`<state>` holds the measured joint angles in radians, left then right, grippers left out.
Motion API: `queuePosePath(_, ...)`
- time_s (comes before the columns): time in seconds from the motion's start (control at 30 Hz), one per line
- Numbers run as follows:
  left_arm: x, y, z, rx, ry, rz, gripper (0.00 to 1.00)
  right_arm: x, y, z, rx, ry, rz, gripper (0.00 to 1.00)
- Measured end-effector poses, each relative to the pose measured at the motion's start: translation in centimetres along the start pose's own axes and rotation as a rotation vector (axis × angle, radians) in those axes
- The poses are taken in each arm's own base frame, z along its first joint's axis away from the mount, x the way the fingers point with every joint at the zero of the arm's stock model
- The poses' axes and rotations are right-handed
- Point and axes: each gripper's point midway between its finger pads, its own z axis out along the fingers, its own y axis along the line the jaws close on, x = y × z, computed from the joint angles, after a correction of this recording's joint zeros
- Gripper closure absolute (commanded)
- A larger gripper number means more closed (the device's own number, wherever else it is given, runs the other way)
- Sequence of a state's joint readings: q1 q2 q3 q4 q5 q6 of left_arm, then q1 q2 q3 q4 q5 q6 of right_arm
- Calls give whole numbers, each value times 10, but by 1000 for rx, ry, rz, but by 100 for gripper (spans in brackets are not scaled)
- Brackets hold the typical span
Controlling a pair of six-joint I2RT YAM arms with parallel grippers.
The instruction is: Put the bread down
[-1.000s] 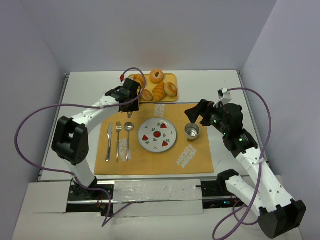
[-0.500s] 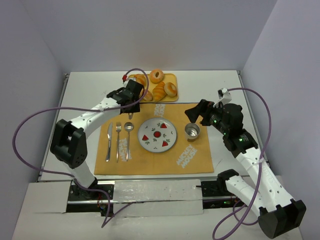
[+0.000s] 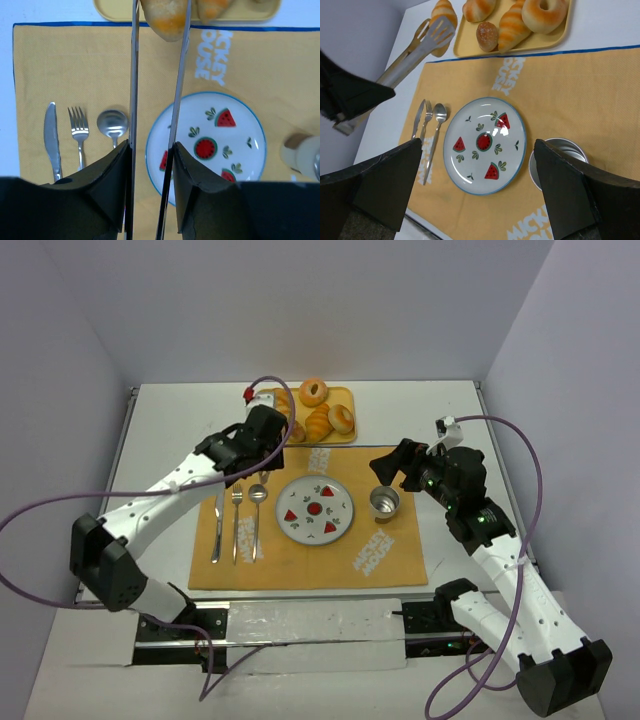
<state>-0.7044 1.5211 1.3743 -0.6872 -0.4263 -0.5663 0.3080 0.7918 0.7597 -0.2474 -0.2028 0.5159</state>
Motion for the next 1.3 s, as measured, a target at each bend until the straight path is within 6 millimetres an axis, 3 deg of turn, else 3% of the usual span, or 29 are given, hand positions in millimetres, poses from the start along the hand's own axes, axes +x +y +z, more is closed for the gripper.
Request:
queuePosePath(0.2,20,-9,-40,92,-21,0,72,1,-1,1,3,4,1,0)
queuePosePath(0.6,111,-42,-75,222,97,115,70,1,-2,1,6,4,2,0)
queuePosePath(0.9,156,-43,-77,232,171,141,67,3,-4,2,14,6,2,0)
queuePosePath(1.3,174,-55,-81,250,200,163,56,4,-5,3,19,9,3,0)
